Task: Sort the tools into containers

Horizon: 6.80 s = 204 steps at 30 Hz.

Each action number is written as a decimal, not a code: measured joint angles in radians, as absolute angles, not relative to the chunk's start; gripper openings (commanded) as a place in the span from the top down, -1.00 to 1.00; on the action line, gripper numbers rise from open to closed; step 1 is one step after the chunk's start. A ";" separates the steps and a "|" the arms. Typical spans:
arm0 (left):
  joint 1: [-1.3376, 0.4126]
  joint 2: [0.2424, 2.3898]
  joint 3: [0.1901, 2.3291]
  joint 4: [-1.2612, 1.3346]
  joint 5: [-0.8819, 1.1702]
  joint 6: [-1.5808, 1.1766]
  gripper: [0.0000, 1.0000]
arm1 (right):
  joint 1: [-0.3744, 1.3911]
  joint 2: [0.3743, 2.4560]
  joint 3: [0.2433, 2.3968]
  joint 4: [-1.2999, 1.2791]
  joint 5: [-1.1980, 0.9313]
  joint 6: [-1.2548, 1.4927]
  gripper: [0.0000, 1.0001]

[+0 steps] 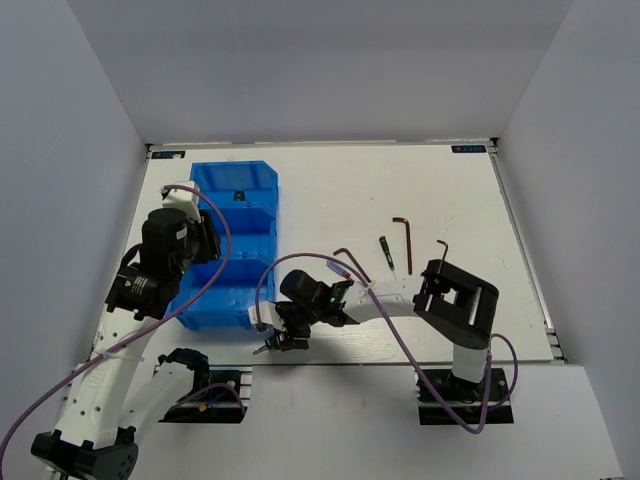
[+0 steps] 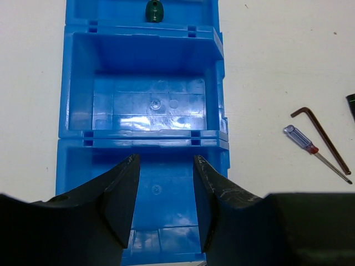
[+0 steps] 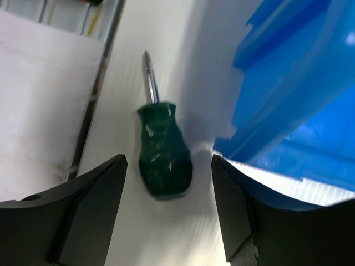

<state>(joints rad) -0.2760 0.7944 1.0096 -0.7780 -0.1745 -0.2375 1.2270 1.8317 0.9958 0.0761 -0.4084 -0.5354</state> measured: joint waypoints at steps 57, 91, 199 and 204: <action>-0.276 0.780 0.967 -0.617 -0.025 -0.246 -0.08 | 0.731 2.462 2.108 0.020 -0.352 -0.331 1.00; -0.487 1.471 1.071 -0.443 0.393 -0.385 0.86 | 0.465 2.001 1.850 -0.573 -0.064 -0.152 -0.45; -0.853 2.195 1.708 -0.784 -0.109 -1.059 0.17 | 0.157 1.493 1.161 -0.759 -0.319 -0.033 0.46; -0.852 2.221 1.754 -0.850 -0.101 -1.022 0.33 | 0.157 1.493 1.161 -0.759 -0.343 -0.032 0.28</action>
<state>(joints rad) -0.8516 2.2211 1.7542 -0.8501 -0.1005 -1.0218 0.1574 1.4925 1.1610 -0.7589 -0.3428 -0.0322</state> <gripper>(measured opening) 0.372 0.312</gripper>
